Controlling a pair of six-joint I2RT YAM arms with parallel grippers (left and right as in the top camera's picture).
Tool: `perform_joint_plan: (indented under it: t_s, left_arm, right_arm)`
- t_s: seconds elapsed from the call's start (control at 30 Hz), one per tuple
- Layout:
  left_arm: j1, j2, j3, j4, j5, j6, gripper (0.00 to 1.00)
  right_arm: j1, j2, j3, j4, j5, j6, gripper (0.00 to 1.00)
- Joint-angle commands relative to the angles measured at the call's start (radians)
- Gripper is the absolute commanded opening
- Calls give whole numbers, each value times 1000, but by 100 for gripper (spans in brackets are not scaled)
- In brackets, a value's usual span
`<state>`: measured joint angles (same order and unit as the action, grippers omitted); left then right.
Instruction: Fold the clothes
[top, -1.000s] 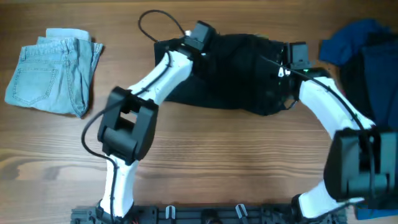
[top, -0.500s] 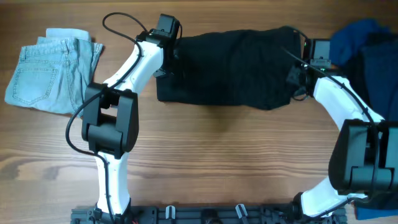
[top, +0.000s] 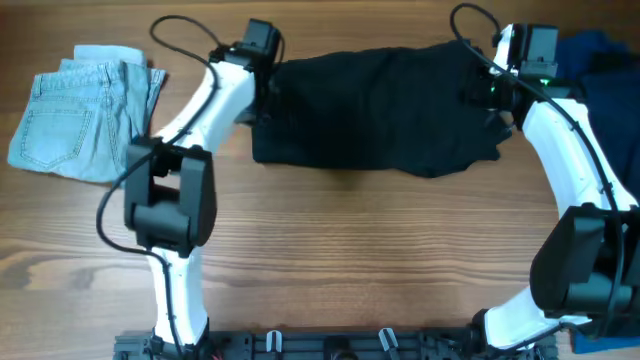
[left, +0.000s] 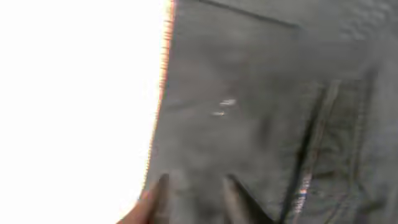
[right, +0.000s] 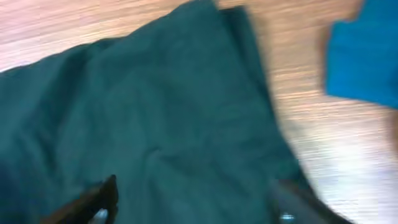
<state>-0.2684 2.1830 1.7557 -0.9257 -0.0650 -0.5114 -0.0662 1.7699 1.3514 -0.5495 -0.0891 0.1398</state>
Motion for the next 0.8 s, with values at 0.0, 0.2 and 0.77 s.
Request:
perform_joint_plan:
  t_s: [0.0, 0.2, 0.77]
  left_arm:
    - [106, -55, 22, -26, 77, -42, 83]
    - [200, -55, 6, -35, 301, 90, 83]
    - [171, -39, -267, 137, 477, 137, 82]
  right_arm:
    - [19, 31, -41, 2, -191, -37, 54]
    - [142, 158, -41, 31, -286, -66, 4]
    - [279, 318, -41, 66, -271, -58, 4]
